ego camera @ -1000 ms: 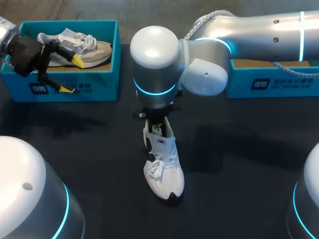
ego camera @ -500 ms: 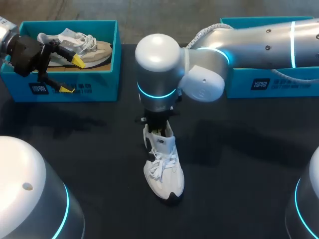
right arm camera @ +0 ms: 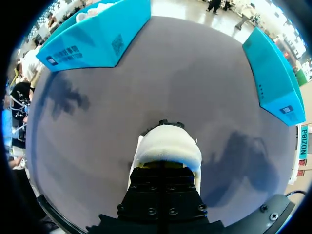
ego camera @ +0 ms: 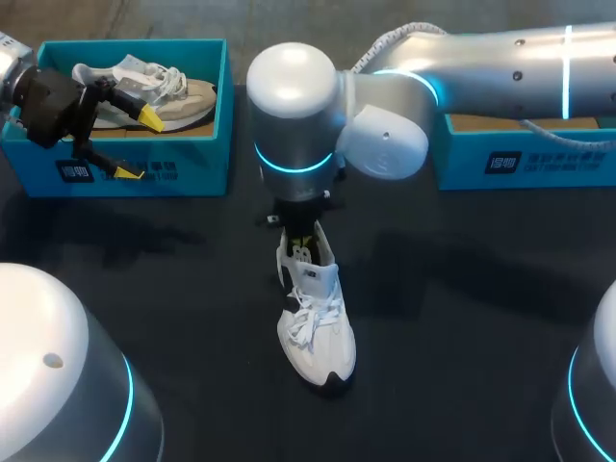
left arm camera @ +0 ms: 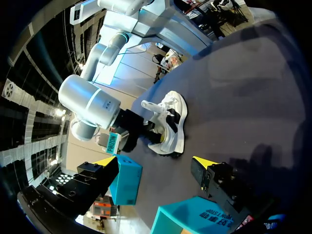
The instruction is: Take the shoe out of the shoebox, open the shoe tongue, remove and reinsert the insole, then place the shoe into the shoebox
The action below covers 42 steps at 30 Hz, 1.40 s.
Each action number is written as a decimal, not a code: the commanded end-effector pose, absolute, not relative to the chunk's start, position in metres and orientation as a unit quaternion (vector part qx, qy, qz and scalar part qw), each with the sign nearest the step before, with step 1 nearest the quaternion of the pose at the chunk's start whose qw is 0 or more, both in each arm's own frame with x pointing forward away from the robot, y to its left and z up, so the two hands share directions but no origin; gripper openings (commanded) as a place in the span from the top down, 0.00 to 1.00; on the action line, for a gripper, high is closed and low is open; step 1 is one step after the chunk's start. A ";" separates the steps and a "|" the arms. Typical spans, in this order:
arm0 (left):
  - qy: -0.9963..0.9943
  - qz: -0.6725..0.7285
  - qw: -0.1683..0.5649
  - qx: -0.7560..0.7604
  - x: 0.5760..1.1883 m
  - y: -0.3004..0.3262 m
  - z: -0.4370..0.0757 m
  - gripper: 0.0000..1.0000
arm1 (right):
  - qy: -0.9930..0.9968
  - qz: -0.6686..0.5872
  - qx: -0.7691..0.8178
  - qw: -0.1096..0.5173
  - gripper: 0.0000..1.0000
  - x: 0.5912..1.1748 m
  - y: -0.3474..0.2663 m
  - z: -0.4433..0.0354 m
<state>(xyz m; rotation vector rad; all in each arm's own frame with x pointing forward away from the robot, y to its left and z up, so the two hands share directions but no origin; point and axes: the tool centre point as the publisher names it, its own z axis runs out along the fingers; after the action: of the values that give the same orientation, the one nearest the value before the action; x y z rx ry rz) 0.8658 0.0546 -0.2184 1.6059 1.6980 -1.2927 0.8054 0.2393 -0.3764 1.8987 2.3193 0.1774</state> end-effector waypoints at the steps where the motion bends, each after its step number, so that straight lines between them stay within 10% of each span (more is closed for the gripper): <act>1: 0.618 -0.470 0.232 0.586 0.866 0.055 -0.218 0.00 | 0.771 0.054 0.632 0.055 1.00 0.812 0.243 -0.398; 42: 0.618 -0.470 0.232 0.586 0.866 0.055 -0.218 0.00 | 0.759 -0.097 0.639 -0.082 1.00 0.738 0.225 -0.336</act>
<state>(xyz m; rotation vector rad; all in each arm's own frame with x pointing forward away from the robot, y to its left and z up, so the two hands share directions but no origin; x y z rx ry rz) 0.8658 0.0546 -0.2184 1.6061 1.6981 -1.2926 0.7423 0.2288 -0.3369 2.1166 2.5147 -0.3272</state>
